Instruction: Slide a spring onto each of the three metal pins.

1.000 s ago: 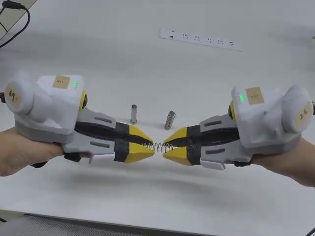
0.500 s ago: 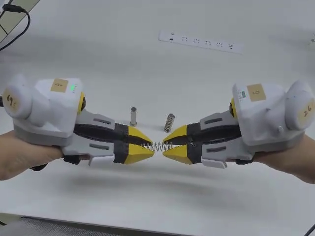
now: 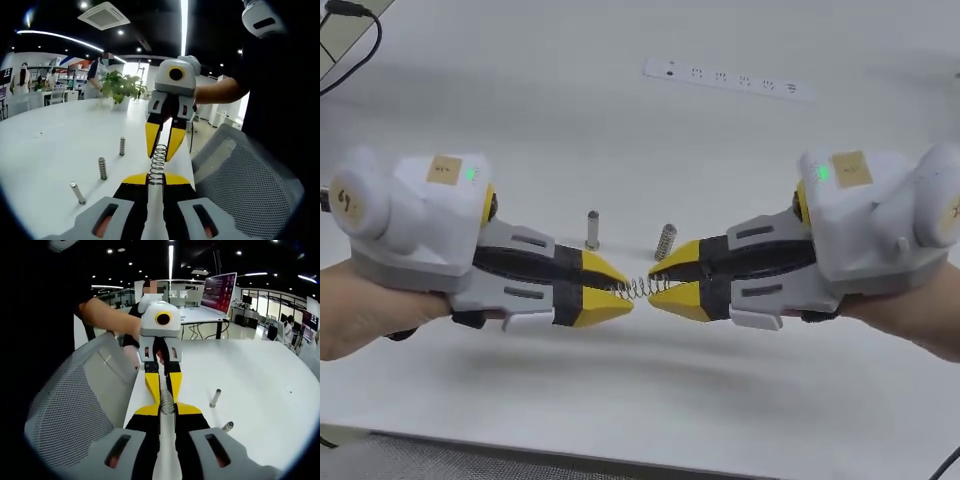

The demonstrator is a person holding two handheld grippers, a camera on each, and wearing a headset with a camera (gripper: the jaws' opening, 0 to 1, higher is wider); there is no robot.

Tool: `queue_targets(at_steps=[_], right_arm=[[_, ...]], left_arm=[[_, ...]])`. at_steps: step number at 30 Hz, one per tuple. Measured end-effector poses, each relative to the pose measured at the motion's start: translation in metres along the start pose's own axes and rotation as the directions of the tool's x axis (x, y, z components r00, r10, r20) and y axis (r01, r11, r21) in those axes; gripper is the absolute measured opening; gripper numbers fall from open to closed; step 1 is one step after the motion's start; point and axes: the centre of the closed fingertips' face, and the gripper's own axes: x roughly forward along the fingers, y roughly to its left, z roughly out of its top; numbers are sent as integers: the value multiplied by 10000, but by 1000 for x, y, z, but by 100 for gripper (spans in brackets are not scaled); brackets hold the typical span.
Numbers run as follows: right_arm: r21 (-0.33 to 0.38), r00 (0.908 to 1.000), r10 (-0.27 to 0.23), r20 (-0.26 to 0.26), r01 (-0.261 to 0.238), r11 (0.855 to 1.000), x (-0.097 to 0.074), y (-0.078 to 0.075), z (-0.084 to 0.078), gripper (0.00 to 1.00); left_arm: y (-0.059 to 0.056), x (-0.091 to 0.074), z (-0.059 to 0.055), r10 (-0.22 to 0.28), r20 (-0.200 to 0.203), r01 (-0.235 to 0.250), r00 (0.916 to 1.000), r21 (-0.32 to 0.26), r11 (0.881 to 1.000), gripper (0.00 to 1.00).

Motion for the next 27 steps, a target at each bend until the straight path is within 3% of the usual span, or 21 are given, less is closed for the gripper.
queue_targets(at_steps=[10,17,27], right_arm=[[369,9978,10,669,-35,9993,8,2,15,8],[1004,9863,-388,1604,228,9947,12,-1,29,8],[609,9803,-884,1768,788,9950,22,-5,39,7]], left_arm=[[0,1,-6,97,-255,-94,9996,134,9999,2],[2,2,-4,149,-167,-147,9997,111,9998,2],[6,2,-3,326,-191,-322,9993,240,9992,2]])
